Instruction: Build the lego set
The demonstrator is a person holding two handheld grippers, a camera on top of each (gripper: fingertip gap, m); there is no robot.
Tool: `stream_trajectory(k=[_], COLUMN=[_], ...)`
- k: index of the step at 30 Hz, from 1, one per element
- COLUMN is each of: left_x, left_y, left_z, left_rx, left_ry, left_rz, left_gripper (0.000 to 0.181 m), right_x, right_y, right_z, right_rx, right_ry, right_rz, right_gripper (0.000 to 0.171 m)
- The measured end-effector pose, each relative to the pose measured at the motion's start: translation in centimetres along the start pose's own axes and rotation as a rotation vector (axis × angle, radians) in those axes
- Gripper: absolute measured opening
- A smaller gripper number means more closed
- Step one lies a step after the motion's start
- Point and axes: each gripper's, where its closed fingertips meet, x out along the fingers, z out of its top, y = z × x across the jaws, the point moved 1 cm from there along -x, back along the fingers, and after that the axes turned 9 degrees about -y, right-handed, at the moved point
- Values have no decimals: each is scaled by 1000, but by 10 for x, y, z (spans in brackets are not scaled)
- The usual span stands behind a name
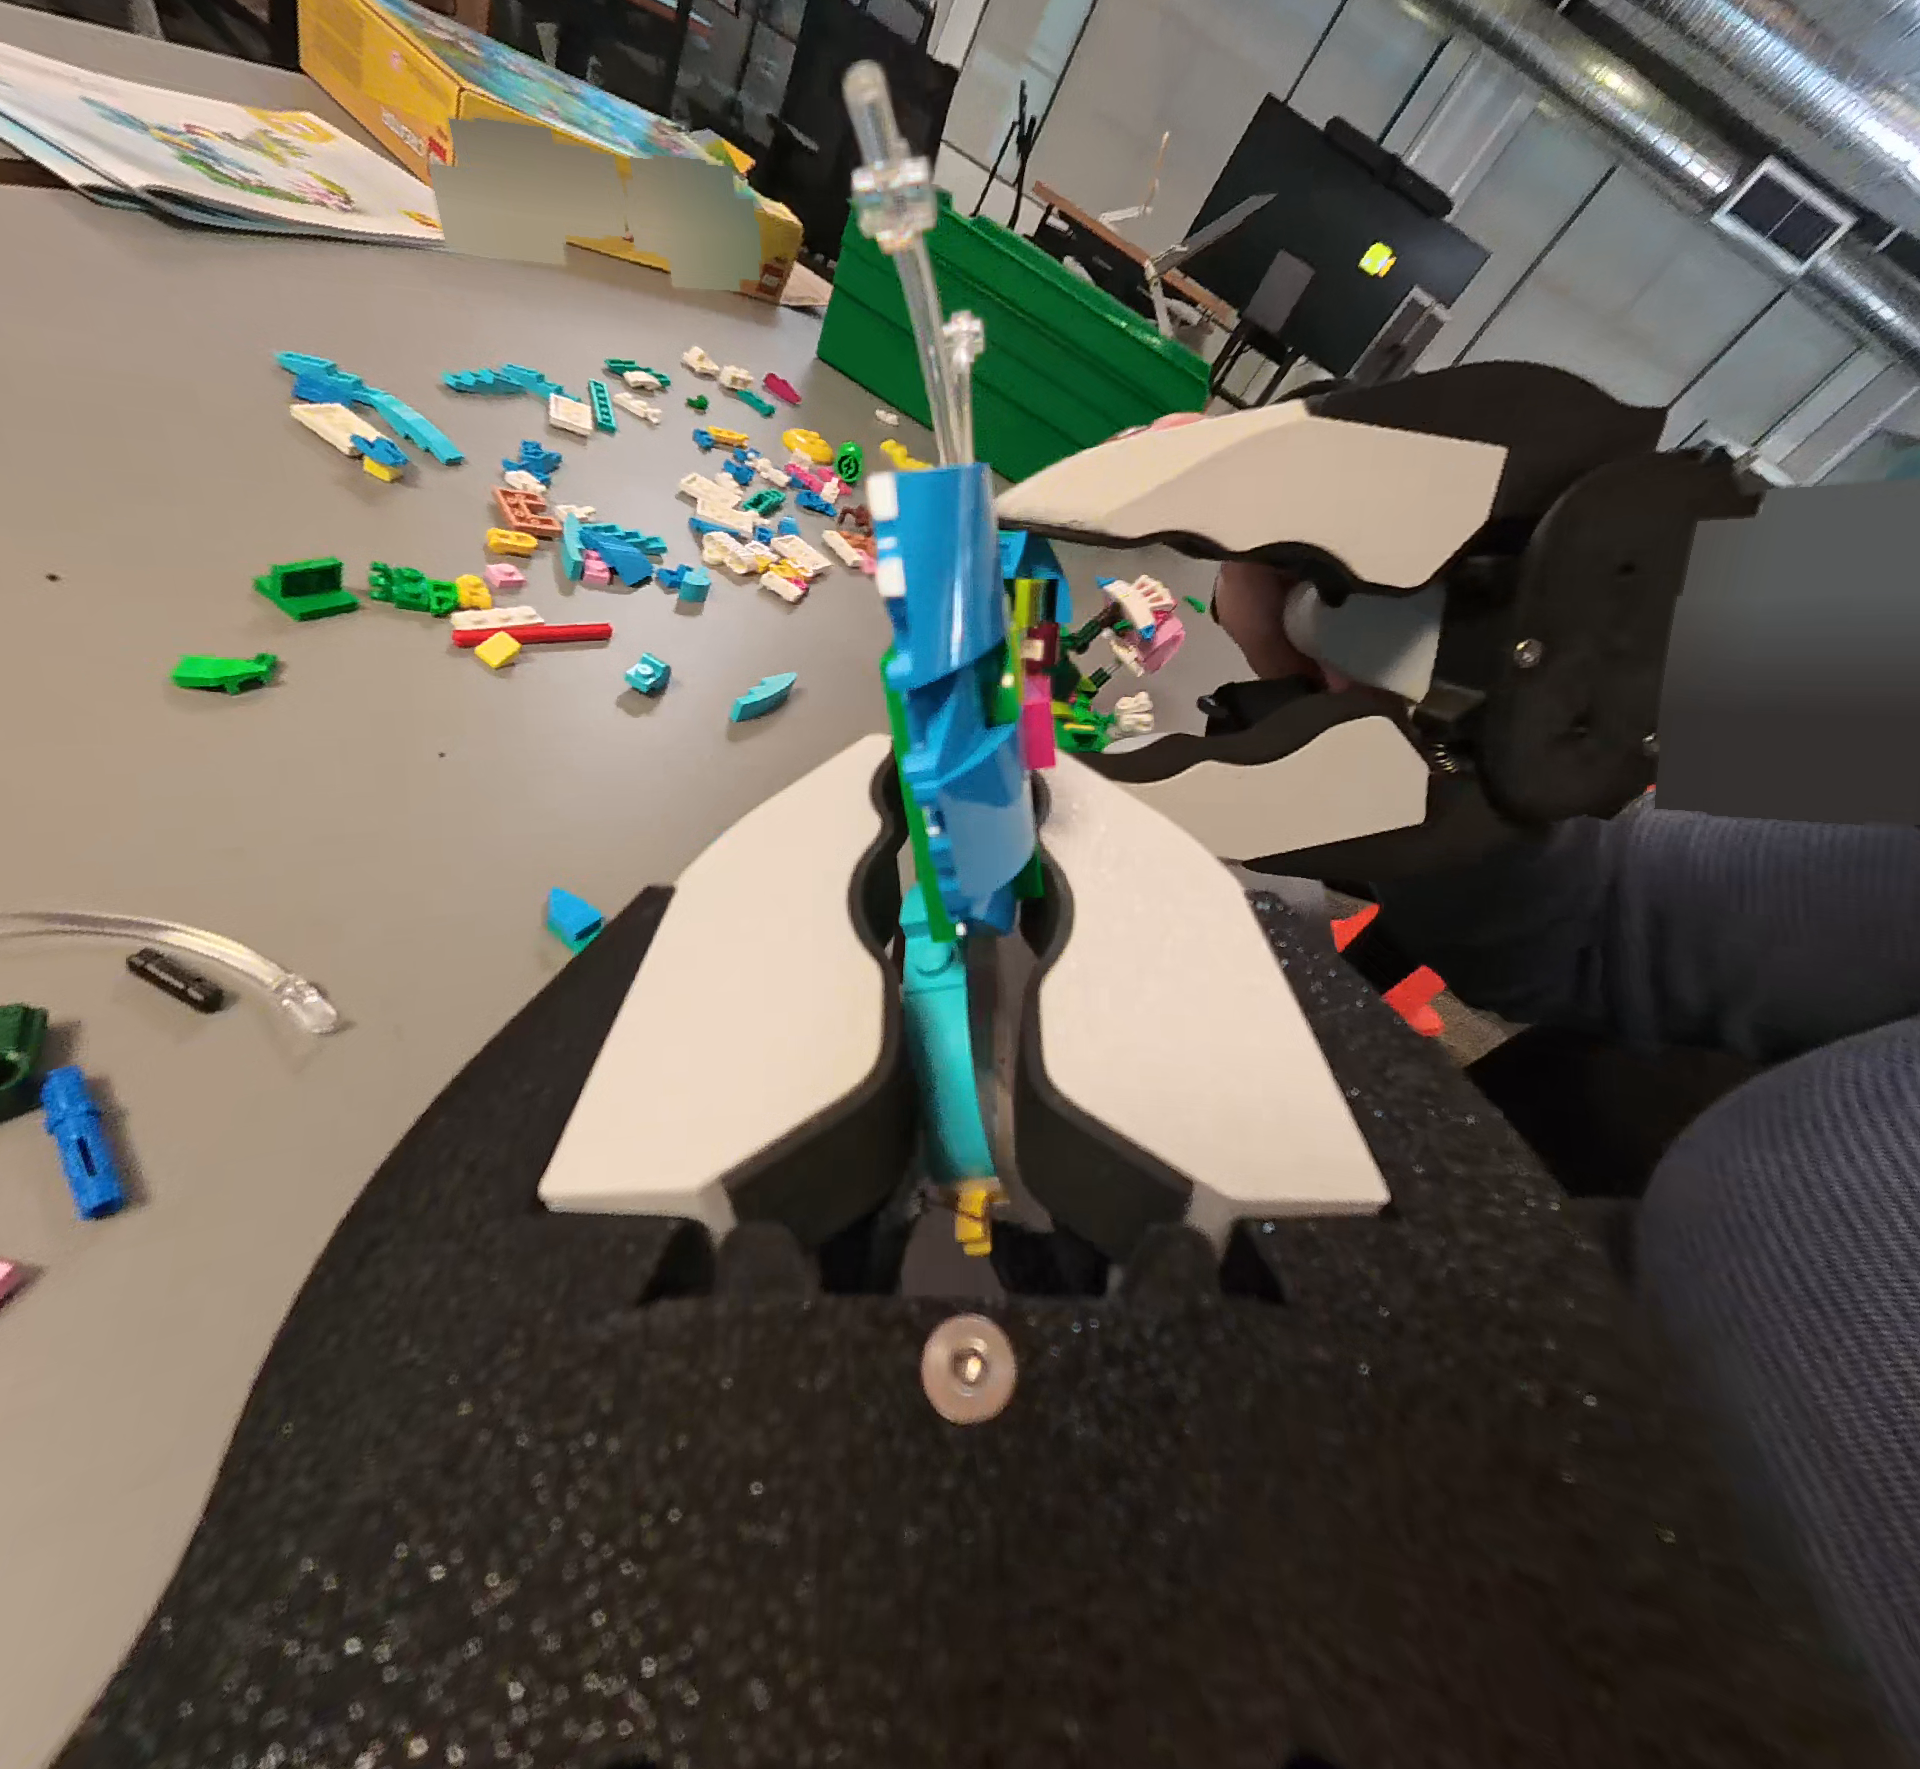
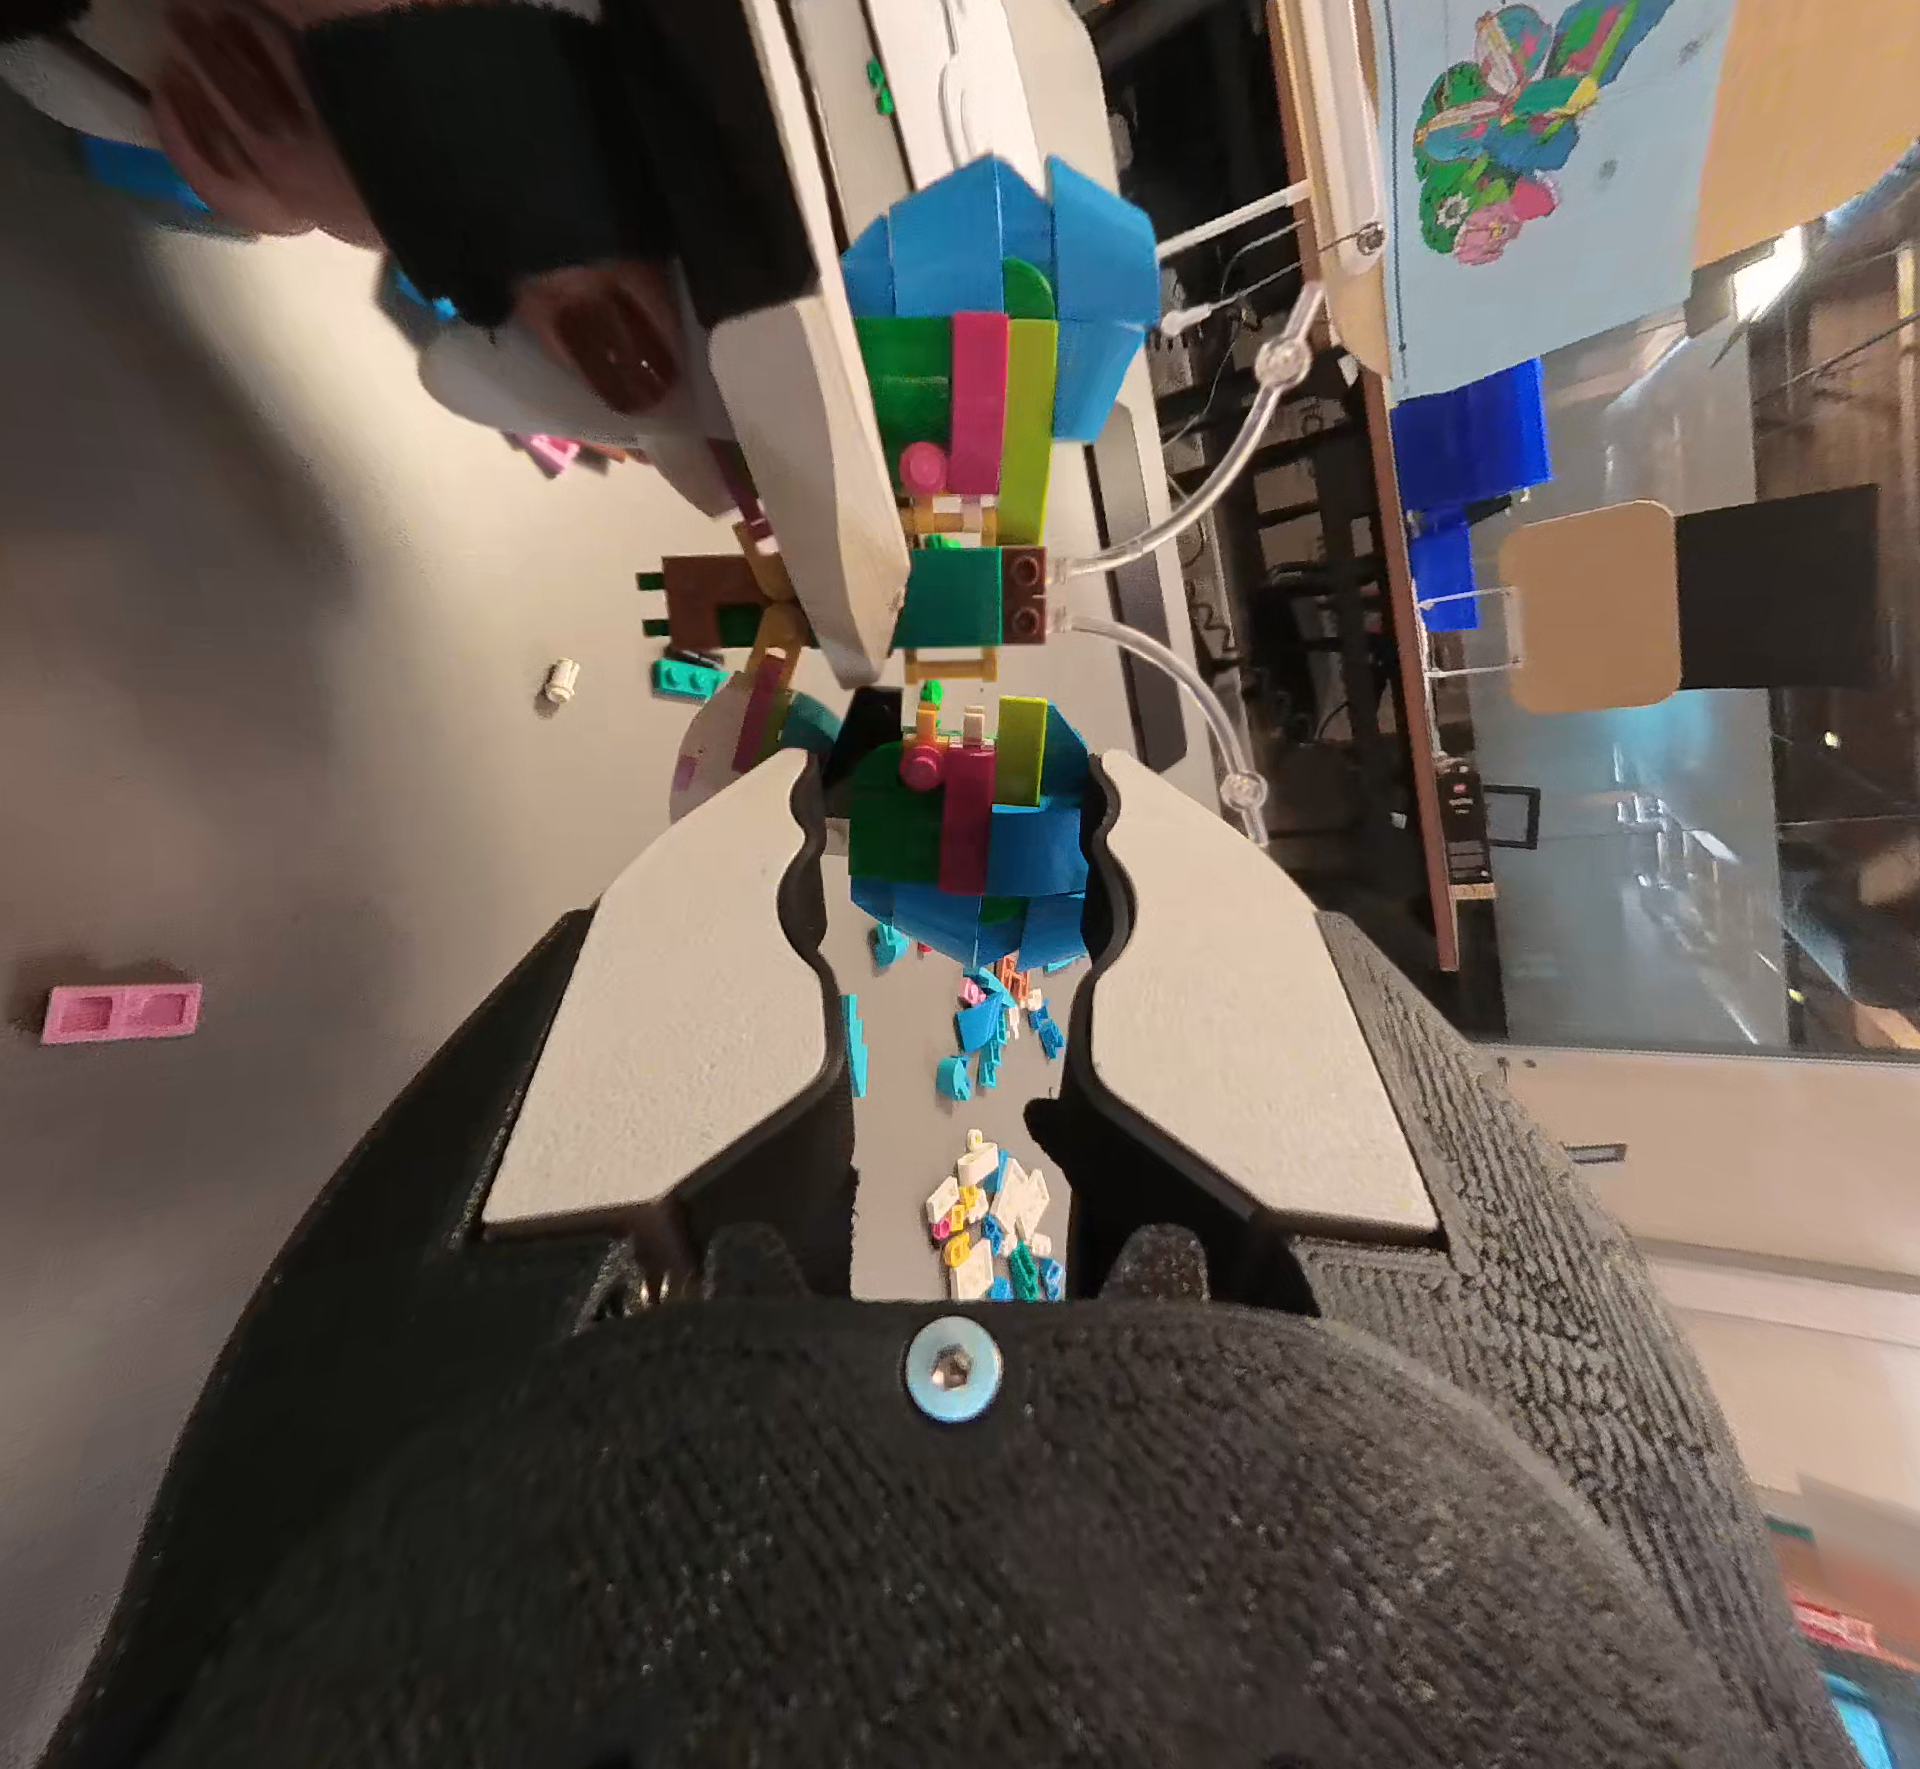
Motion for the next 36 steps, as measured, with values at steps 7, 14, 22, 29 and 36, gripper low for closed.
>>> stream_trajectory(k=[7,14,22,29,36], left_x=[-3,-4,-4,-3,-4], left_y=[6,5,5,9,1], left_z=[-1,0,0,-5,-6], left_rx=[123,205,203,160,66], left_ry=[42,50,52,62,58], left_rz=[31,22,26,25,-97], left_gripper=[19,19,19,19,18], right_x=[9,10,9,8,4], right_y=[3,3,2,4,4], right_z=[-1,1,5,12,12], right_rx=[-5,17,-6,-17,60], right_ry=[44,87,67,36,-46], right_rz=[27,45,1,-14,41], right_gripper=[46,46,46,41,40])
